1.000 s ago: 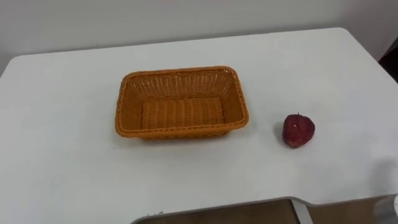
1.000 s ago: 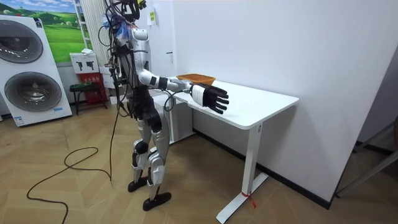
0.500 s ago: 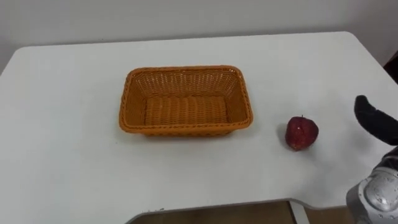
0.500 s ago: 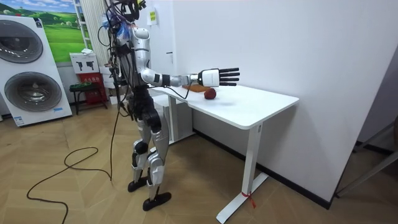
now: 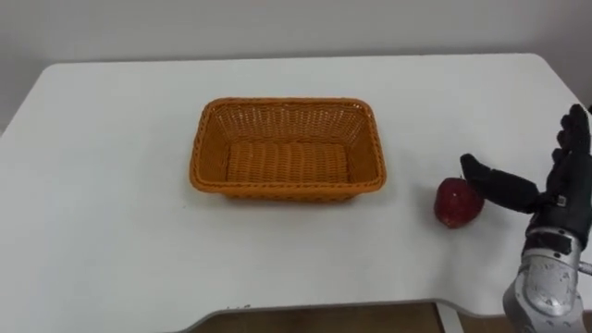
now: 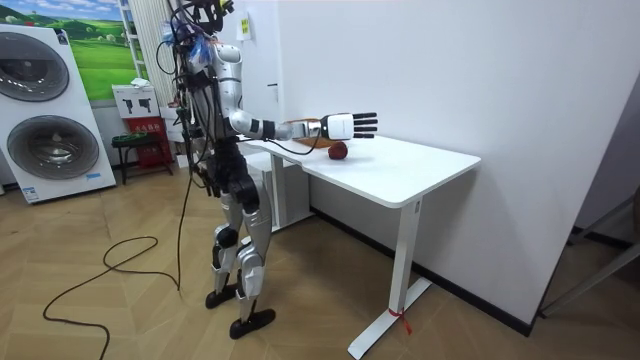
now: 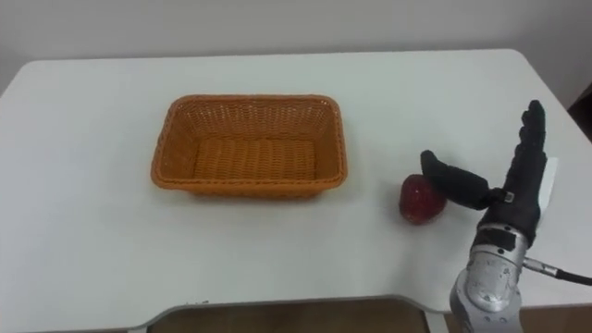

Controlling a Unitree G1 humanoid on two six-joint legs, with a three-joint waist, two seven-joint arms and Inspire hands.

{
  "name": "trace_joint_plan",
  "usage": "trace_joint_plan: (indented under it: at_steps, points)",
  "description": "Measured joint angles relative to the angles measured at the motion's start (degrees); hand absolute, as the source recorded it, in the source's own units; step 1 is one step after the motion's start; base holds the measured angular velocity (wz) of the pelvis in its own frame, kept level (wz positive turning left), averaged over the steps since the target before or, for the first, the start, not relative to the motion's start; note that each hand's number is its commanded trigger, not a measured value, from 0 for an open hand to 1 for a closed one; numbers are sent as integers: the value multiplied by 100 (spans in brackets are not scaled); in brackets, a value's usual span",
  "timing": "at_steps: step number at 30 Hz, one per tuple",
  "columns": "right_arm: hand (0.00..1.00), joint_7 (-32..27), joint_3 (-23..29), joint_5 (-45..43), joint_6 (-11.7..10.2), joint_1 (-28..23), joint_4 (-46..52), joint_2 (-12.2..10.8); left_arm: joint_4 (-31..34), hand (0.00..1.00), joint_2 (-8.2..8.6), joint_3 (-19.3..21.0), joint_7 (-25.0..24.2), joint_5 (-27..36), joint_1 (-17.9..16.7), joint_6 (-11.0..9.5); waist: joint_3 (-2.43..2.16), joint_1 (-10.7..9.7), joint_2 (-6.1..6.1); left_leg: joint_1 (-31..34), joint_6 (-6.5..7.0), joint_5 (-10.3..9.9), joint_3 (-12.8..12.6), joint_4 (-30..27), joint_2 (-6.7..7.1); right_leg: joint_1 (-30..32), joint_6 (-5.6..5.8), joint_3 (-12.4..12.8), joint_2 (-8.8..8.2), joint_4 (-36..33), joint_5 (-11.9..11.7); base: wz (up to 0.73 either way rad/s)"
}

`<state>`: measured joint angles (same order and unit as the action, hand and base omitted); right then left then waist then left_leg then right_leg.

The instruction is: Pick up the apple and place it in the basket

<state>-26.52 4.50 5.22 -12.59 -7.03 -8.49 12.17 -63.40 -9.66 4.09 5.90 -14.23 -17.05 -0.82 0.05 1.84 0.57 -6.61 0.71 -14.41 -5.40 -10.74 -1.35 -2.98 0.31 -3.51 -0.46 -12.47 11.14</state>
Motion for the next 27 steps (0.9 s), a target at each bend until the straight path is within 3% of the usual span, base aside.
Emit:
trace_joint_plan:
  at_steps: [15, 20, 27]
  points:
    - [0, 480, -246, -372, 3, -113, -219, 15, -87, 0, -36, 20, -167, -9, -12, 2, 21, 10, 44, -113, 0, 0, -1, -10, -1, -102, -3, -2, -2, 29, -3, 0]
    - [0, 602, -385, -372, 182, -135, -687, 14, -94, 0, -38, 21, -209, -45, 2, 15, 20, 18, 46, -119, 0, 0, 13, -9, 2, -162, 4, -46, -10, 79, -21, 3]
    - [0, 673, -469, -373, 185, -144, -732, 15, -94, 0, -41, 16, -272, -45, 13, 55, 15, 5, 50, -122, 0, 0, 73, -13, 3, -196, 3, -98, -13, 90, -21, 4]
